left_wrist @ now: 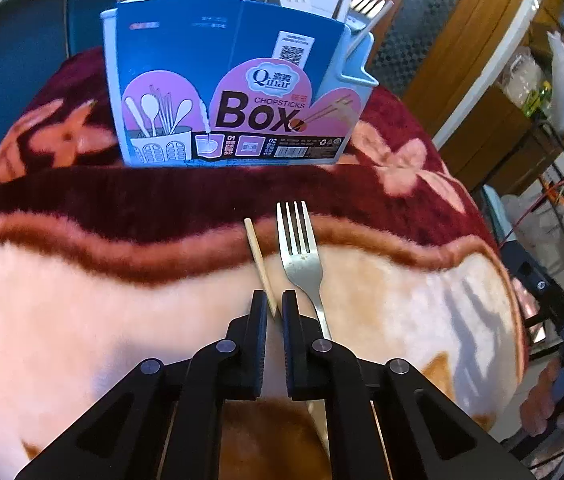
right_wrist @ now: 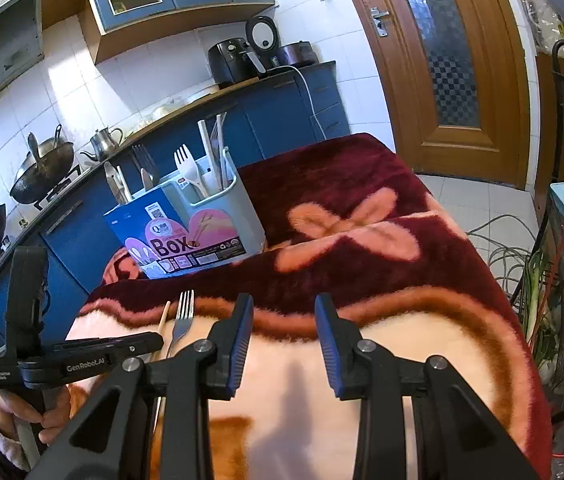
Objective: Organize utensils
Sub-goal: 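Lower left tool onto wooden chopstick and close while right tool lowers onto metal fork, then lift chopstick with left tool while right tool closes on the metal fork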
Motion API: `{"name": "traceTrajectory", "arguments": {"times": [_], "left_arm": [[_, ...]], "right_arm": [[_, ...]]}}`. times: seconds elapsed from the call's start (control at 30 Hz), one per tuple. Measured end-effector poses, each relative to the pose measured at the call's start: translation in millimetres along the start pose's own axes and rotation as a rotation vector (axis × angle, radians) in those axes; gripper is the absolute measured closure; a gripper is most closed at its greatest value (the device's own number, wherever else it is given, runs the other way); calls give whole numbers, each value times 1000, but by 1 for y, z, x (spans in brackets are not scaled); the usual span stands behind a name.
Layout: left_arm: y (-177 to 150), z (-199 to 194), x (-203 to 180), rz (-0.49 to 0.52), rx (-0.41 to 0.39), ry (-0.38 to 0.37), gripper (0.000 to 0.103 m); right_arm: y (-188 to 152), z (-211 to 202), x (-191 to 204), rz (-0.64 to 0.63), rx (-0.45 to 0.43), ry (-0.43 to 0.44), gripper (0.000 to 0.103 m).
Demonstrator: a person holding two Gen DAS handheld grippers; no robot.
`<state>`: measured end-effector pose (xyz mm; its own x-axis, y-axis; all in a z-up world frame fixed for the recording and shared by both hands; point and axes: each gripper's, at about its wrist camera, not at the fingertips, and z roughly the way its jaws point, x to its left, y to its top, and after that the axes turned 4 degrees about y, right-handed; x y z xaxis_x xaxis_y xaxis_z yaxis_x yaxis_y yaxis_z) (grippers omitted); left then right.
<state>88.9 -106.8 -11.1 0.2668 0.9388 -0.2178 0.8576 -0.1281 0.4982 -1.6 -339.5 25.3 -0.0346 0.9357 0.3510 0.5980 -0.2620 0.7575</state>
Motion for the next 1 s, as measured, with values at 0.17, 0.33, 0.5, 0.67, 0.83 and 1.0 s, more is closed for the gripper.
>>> {"name": "traceTrajectory", "arguments": {"times": [0.17,0.33,0.5,0.67,0.83,1.0], "left_arm": [[-3,-12,13,-33,-36,-35,99],[-2,-28,22,-64,-92,-58,99],[0,-47,34,-87,-192,-50,99],[2,-67,51,-108,-304,-15,99],[1,-84,67,-115,-415,36,99],[-1,-91,79,-136,-462,35,99]], "right_arm": [[0,3,8,-14,12,0,68],[0,8,20,-35,33,8,68],[0,18,34,-62,67,17,68],[-1,33,48,-86,127,44,67],[-4,56,65,-108,205,79,65],[-4,81,80,-132,277,94,64]]}}
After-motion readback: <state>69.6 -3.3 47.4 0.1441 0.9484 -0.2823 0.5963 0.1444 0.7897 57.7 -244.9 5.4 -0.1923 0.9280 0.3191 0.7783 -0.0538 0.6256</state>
